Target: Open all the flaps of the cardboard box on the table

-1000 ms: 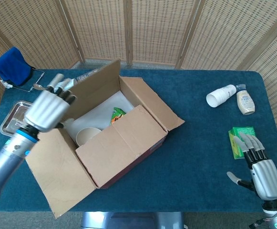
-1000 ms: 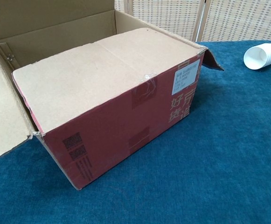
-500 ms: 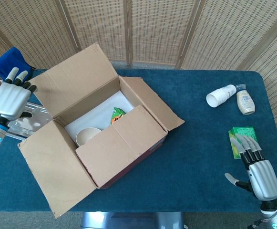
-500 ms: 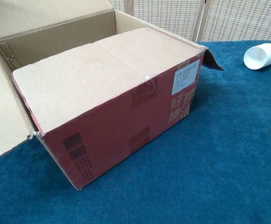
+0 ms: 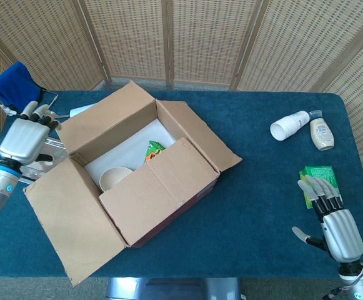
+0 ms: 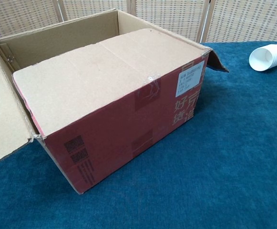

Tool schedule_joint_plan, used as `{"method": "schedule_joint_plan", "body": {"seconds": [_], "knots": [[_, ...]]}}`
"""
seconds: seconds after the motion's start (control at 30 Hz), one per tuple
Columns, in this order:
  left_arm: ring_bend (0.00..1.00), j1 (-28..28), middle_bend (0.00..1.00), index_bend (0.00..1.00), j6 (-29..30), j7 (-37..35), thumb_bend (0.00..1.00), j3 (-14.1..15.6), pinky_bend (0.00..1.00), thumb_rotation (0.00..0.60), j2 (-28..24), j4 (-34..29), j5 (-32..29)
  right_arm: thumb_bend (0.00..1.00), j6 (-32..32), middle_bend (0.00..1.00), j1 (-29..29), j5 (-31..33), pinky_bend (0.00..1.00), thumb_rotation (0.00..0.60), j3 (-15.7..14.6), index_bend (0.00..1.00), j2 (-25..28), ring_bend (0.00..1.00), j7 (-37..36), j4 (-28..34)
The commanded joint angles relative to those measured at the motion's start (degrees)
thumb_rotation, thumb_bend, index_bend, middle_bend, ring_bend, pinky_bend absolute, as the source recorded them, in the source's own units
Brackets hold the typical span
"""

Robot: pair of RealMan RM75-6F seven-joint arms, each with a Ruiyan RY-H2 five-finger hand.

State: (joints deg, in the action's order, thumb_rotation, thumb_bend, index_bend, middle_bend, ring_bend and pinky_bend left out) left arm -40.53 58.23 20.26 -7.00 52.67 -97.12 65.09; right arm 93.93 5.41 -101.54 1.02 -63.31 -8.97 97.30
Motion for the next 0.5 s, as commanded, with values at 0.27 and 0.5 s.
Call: {"method": "schedule_joint_plan", "body": {"seconds": [0.27,0.5], "knots": [[0.15,-3.60,0.24,0.31,0.51,6.79,0.00,-2.57,0.25,0.600,7.64,-2.64,-1.49,0.12,0.27,0.00,0.02,-0.25,0.00,0.600,-0.10,0.00,0.29,0.00,-0.68,0.30],[0.06,-5.77,0.02,0.16,2.58,13.10,0.00,-3.06,0.23,0.600,15.39,-2.11,-3.24,0.13,0.57,0.00,0.14,-0.25,0.00,0.600,0.12,0.00,0.61,0.00,-1.36,0.64]]}}
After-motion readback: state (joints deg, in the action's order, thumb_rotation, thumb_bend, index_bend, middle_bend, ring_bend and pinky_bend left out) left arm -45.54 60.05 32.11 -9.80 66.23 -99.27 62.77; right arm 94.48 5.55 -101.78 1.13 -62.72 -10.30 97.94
